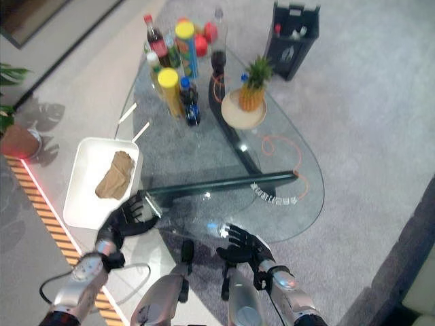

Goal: Wipe the table with a cloth and put it in the basket.

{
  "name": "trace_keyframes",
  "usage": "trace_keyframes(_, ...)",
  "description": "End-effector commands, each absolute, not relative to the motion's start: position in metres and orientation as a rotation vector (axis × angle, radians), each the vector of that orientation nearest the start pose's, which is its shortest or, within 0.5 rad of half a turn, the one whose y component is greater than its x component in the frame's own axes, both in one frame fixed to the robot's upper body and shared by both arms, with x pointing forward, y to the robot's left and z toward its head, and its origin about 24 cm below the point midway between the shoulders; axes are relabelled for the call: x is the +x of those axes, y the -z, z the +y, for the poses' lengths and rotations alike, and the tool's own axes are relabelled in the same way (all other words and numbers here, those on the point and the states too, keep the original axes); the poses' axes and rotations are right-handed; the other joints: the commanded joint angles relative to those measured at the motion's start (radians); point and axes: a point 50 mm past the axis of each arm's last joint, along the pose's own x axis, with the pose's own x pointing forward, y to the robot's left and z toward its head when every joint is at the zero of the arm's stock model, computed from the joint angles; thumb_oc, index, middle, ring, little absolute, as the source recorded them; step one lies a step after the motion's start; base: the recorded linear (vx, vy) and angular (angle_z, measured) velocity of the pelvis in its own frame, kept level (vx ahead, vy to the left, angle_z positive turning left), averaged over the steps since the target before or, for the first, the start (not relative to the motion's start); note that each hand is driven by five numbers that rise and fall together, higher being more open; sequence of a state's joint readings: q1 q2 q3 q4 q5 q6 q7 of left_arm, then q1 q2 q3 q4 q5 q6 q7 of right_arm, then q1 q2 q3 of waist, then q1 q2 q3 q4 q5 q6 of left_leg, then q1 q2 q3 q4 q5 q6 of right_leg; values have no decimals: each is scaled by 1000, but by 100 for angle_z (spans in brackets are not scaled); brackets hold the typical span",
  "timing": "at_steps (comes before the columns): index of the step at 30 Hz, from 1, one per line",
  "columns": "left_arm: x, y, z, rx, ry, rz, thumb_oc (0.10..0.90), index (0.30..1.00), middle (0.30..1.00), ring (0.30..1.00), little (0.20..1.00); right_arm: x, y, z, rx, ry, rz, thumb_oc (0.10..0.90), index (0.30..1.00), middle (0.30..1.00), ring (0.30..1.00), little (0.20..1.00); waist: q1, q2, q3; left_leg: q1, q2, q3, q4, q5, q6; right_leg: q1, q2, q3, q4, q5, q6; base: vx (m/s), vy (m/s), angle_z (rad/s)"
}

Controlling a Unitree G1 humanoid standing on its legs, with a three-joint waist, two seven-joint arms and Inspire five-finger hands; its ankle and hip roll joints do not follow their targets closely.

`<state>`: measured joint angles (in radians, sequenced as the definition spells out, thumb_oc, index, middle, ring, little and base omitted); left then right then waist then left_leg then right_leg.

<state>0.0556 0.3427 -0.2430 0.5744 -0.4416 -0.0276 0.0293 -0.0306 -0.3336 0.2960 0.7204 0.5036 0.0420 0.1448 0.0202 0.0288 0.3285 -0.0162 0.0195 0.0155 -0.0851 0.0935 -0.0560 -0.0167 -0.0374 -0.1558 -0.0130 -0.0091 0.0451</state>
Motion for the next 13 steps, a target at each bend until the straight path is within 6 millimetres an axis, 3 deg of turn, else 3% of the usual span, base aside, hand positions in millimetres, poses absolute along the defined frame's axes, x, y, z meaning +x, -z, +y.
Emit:
trace_keyframes(1, 174, 109, 214, 2, -41, 718, 800, 900, 900, 900, 900, 159, 126, -201, 113, -115, 887, 800, 900, 900, 900, 900, -7, -49, -120, 20, -44, 10, 76, -107, 7, 48, -8, -14, 35, -33, 27, 61, -88, -8)
trace_keyframes(4, 146, 138, 212, 56, -20, 919, 800, 900, 900, 900, 900, 139, 142, -204, 119, -88, 1005, 800, 900, 900, 900, 900, -22, -47, -151, 59, -31, 27, 59, -112, 7, 82, -1, 2, 21, -37, 29, 30, -53, -3)
trace_keyframes(9, 126, 152, 209, 5, -27, 1039, 800, 900, 900, 900, 900, 120, 154, -206, 156, -62, 1100, 800, 900, 900, 900, 900, -38, -44, -173, 95, -21, 45, 45, -122, 6, 110, 1, 14, 4, -41, 30, 38, -21, -17)
trace_keyframes(13, 123, 154, 207, -27, -33, 1044, 800, 900, 900, 900, 900, 109, 159, -209, 157, -19, 1148, 800, 900, 900, 900, 900, -45, -38, -184, 117, -17, 53, 27, -126, 9, 126, -1, 24, -23, -30, 36, 16, -2, -17)
